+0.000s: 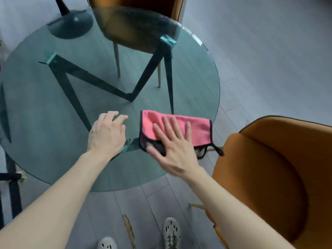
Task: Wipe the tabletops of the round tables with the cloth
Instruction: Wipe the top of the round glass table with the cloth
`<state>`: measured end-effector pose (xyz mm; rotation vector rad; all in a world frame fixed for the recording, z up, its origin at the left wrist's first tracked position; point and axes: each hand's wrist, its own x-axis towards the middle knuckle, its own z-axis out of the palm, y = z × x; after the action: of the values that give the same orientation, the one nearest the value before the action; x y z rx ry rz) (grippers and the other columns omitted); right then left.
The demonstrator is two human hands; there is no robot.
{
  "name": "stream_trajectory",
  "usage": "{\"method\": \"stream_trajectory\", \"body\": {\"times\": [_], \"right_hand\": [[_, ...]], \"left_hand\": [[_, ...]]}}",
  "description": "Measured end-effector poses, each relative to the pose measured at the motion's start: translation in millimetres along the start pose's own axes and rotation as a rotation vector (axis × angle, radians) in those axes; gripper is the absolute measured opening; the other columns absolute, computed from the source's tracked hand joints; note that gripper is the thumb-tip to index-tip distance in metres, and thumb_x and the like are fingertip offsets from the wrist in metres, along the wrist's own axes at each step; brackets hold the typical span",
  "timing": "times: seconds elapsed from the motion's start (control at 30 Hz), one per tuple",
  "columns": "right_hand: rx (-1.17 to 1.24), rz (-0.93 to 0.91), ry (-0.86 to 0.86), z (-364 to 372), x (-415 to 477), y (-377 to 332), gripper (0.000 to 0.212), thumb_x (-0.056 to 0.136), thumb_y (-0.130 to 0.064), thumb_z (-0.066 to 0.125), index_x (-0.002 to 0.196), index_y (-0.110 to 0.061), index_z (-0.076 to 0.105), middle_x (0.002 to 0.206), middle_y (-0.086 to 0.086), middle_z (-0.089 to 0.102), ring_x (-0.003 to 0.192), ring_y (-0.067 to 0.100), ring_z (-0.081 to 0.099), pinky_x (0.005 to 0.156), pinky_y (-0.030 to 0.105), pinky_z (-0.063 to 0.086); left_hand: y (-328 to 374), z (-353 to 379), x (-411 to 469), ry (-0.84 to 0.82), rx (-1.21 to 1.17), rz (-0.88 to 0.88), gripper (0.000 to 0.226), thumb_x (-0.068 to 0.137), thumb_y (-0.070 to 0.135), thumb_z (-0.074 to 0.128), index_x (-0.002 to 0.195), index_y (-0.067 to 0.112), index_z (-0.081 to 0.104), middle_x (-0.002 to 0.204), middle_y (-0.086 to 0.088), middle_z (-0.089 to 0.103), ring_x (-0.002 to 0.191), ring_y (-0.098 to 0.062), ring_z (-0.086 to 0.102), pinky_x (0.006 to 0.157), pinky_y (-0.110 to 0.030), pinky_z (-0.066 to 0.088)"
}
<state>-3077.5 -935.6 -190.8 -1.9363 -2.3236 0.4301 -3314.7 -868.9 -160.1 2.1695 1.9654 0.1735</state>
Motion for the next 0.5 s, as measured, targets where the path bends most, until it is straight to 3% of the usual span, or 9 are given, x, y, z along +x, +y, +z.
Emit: {"method": "stream_trajectory", "body": {"times": [0.1, 0.2, 0.37, 0.5], "right_hand": [[0.050, -0.184, -0.032, 8.6, -45.1, -19.1, 0.079, 0.104, -0.078, 0.042, 0.172, -0.040, 0.026, 0.183, -0.011, 0.001, 0.170, 0.017, -0.010, 0.133, 0.069, 0.001], [0.063, -0.226, -0.048, -2.9, -32.6, 26.7, 0.075, 0.104, -0.079, 0.042, 0.170, -0.047, 0.027, 0.183, -0.014, 0.002, 0.169, 0.012, -0.010, 0.135, 0.064, -0.001], [0.014, 0.139, -0.082, -56.9, 101.2, 146.1, 0.080, 0.101, -0.087, 0.022, 0.172, -0.051, 0.007, 0.180, -0.014, -0.018, 0.167, 0.012, -0.021, 0.133, 0.062, -0.013], [-0.012, 0.247, -0.078, -67.2, 154.6, 147.4, 0.090, 0.096, -0.091, 0.011, 0.173, -0.045, -0.003, 0.179, -0.007, -0.025, 0.165, 0.018, -0.028, 0.131, 0.062, -0.017]], "left_hand": [[4.0, -4.1, 0.2, -0.031, 0.010, -0.024, 0.043, 0.096, 0.028, 0.068, 0.139, 0.027, 0.065, 0.144, -0.003, 0.057, 0.130, -0.030, 0.050, 0.105, -0.054, 0.050], [6.3, -9.5, 4.0, -0.040, 0.032, -0.045, 0.041, 0.095, 0.031, 0.070, 0.136, 0.031, 0.066, 0.140, 0.002, 0.057, 0.125, -0.028, 0.052, 0.097, -0.053, 0.054], [11.2, -15.2, 11.0, -0.069, 0.070, -0.035, 0.030, 0.097, 0.034, 0.065, 0.127, 0.035, 0.068, 0.127, 0.008, 0.058, 0.116, -0.022, 0.054, 0.088, -0.048, 0.056], [19.1, -32.8, 60.1, -0.106, 0.126, -0.020, 0.022, 0.101, 0.041, 0.055, 0.116, 0.035, 0.070, 0.110, 0.006, 0.061, 0.108, -0.022, 0.060, 0.081, -0.044, 0.057]]}}
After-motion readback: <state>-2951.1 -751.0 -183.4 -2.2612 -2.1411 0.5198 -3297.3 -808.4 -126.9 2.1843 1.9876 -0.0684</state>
